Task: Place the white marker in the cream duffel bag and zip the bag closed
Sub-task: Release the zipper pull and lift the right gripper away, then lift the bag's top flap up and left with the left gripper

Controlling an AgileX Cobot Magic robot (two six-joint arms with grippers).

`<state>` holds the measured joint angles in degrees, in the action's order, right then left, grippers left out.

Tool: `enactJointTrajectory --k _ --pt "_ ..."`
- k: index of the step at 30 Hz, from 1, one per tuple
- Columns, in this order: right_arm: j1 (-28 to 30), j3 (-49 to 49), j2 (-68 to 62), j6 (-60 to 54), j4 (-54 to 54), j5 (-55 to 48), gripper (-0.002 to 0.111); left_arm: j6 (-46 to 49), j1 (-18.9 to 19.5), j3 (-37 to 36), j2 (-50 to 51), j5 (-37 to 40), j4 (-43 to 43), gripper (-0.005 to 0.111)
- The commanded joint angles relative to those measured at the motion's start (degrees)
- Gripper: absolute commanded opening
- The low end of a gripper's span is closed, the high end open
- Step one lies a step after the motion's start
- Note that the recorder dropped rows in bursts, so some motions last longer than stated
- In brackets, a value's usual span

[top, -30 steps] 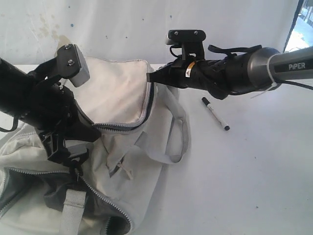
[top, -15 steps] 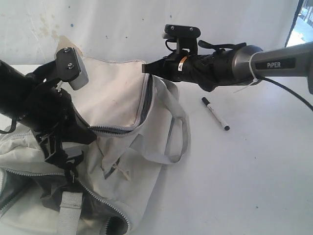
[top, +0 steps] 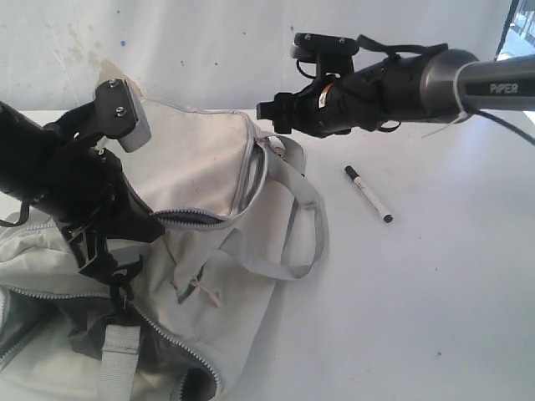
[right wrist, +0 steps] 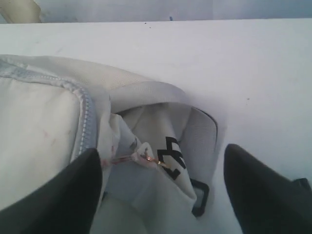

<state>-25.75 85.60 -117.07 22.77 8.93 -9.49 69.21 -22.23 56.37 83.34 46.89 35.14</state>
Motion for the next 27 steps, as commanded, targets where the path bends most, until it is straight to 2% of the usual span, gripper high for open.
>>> enactJointTrajectory --k 1,3,6,8,13,16,19,27 --pt "-0.47 0.58 4.39 -3.42 -0.12 -8.42 0.066 -0.11 -0.06 0.21 -0.71 -2.55 -0.46 0.000" --pt "-0.85 0.58 5.80 -4.78 -0.53 -12.99 0.066 -0.11 -0.06 0.21 -0.71 -2.36 -0.46 0.000" --pt "-1.09 0.58 7.25 -5.93 -0.53 -19.89 0.066 -0.11 -0.06 0.21 -0.71 -2.36 -0.46 0.009" --pt "-1.09 0.58 7.88 -9.66 -2.89 -23.43 0.066 -0.11 -0.06 0.21 -0.71 -2.36 -0.46 0.021" --pt "-1.09 0.45 9.12 -19.35 -11.87 -29.85 0.066 -0.11 -0.06 0.21 -0.71 -2.36 -0.46 0.059" --pt "-1.09 -0.34 9.66 -20.16 -14.11 -32.30 0.066 -0.11 -0.06 0.21 -0.71 -2.36 0.72 0.072" --pt "-1.09 -2.51 11.08 -20.16 -14.26 -33.53 0.066 -0.11 -0.06 0.21 -0.71 -2.36 3.26 0.076" --pt "-1.09 -14.04 22.74 -21.80 -14.26 -35.76 0.066 0.75 -0.18 0.34 -0.71 0.37 13.48 0.076"
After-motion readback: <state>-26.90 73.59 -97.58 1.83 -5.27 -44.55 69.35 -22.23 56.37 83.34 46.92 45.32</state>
